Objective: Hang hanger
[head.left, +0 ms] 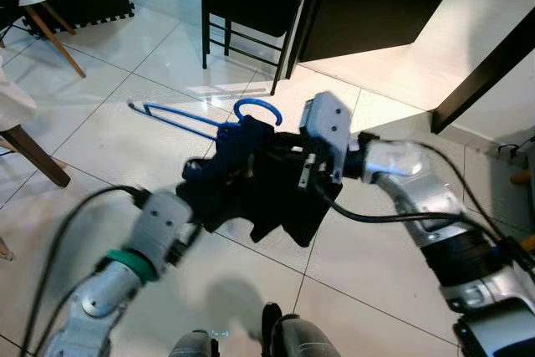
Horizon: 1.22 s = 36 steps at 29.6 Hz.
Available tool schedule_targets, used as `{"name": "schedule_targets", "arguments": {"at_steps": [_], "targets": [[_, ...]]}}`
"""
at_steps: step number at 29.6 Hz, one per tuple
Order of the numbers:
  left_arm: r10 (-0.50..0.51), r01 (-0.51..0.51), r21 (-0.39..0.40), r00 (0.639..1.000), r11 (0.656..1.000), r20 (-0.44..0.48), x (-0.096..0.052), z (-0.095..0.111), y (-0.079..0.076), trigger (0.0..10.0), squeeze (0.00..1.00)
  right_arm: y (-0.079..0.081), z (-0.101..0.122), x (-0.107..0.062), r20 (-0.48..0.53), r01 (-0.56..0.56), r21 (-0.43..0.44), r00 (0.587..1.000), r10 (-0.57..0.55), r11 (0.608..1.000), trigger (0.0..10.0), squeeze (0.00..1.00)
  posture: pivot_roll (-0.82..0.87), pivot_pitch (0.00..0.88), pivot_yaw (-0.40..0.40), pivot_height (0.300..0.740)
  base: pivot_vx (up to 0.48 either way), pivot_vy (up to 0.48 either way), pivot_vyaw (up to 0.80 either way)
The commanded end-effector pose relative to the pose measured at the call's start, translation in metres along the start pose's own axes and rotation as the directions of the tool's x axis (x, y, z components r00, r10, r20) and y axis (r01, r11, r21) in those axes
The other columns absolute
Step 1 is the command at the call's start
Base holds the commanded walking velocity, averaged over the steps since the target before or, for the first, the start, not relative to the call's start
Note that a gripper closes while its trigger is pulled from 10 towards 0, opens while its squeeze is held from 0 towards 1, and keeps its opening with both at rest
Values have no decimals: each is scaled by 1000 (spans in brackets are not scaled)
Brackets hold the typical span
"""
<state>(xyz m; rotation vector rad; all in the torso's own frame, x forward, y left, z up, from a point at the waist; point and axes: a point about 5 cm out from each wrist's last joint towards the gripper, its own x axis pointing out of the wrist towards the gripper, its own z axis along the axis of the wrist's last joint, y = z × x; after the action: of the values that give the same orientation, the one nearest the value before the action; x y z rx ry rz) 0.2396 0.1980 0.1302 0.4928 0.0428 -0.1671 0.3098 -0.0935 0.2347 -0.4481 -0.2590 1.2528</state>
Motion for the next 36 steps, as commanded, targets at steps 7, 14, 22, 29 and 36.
{"name": "schedule_targets", "arguments": {"at_steps": [7,14,22,29,36], "targets": [[5,-4,109,1000,994,-11,9,-9,14,10000,0,15,29,-5,138,-135,3,982,133,991,0,0,72,117,-53,740,0,0,0],[-312,312,-115,950,943,12,15,-9,-7,10000,0,16,42,0,159,-154,-16,975,155,988,0,0,52,114,-42,740,0,0,0],[-532,536,-215,843,817,78,-14,1,-2,10000,0,12,34,-4,102,-119,-12,988,119,993,0,0,40,120,-33,740,0,0,0],[-683,680,-189,728,709,56,-66,12,12,10000,0,13,27,-12,67,-105,17,992,104,994,0,0,68,133,-44,740,0,0,0],[-655,655,-55,755,754,28,-44,4,-12,10000,0,13,40,-7,129,-139,14,982,136,990,0,0,73,131,-54,740,0,0,0]]}}
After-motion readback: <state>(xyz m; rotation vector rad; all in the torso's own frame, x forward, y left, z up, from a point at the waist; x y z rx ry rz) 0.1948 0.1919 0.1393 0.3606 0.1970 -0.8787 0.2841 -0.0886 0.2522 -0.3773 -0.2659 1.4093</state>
